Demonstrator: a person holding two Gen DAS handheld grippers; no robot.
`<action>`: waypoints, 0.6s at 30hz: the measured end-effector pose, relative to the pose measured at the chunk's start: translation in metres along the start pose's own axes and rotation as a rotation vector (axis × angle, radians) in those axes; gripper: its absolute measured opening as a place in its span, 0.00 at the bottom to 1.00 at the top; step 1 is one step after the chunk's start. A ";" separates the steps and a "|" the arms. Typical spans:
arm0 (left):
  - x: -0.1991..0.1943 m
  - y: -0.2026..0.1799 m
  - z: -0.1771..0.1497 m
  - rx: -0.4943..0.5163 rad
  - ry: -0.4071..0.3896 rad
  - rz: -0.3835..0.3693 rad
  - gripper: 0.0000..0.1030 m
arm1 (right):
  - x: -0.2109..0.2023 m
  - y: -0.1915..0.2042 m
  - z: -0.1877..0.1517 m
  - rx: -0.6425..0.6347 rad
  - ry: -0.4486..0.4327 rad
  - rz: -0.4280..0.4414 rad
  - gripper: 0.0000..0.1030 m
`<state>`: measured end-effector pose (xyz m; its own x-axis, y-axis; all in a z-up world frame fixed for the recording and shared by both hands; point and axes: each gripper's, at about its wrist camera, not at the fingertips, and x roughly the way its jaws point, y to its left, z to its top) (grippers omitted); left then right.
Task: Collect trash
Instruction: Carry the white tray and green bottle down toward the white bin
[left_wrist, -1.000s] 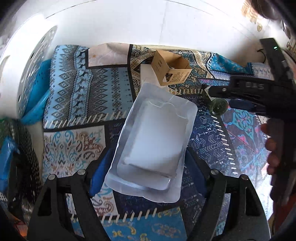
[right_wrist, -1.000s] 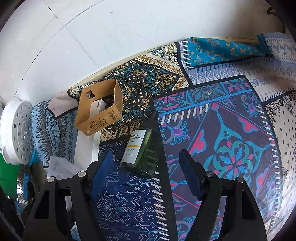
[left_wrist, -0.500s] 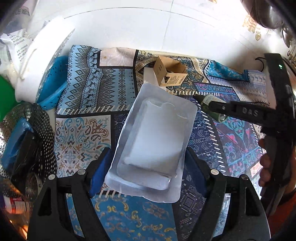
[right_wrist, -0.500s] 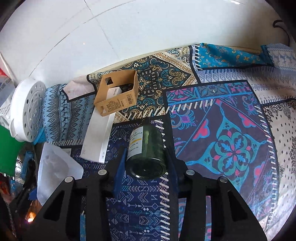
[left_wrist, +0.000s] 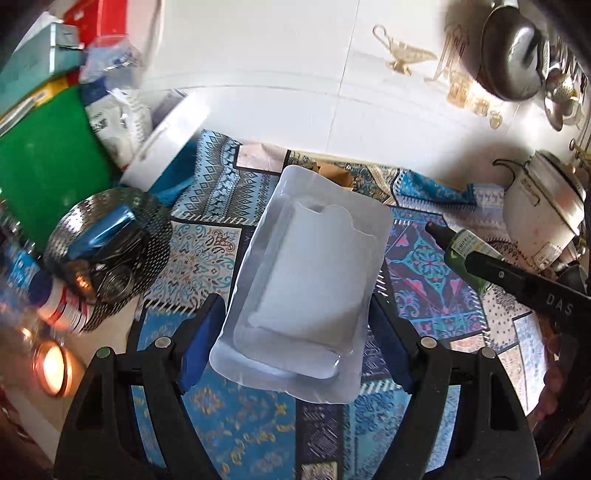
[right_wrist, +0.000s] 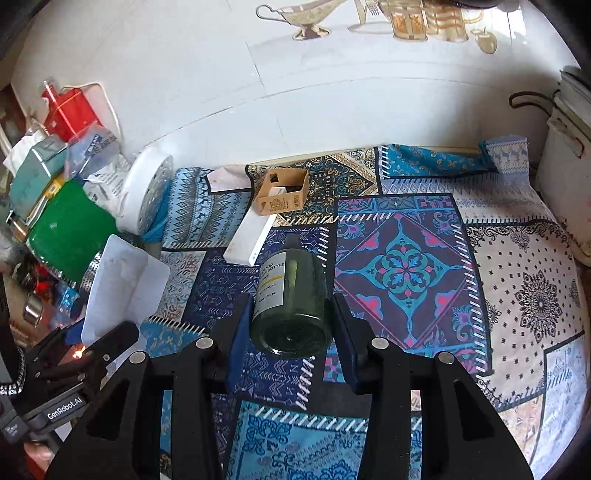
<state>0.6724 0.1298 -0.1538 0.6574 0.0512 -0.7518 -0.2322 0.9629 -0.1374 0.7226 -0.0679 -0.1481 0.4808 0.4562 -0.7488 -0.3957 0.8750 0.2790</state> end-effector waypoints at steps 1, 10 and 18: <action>-0.009 -0.002 -0.004 -0.006 -0.008 0.002 0.76 | -0.008 0.002 -0.004 -0.007 -0.007 0.006 0.37; -0.077 0.001 -0.037 0.000 -0.058 0.009 0.76 | -0.068 0.030 -0.047 -0.014 -0.068 0.041 0.38; -0.108 0.025 -0.091 0.035 -0.017 -0.072 0.76 | -0.097 0.061 -0.112 0.049 -0.084 -0.016 0.37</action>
<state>0.5307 0.1244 -0.1347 0.6836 -0.0144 -0.7297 -0.1587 0.9729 -0.1679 0.5644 -0.0772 -0.1259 0.5518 0.4524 -0.7006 -0.3500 0.8881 0.2979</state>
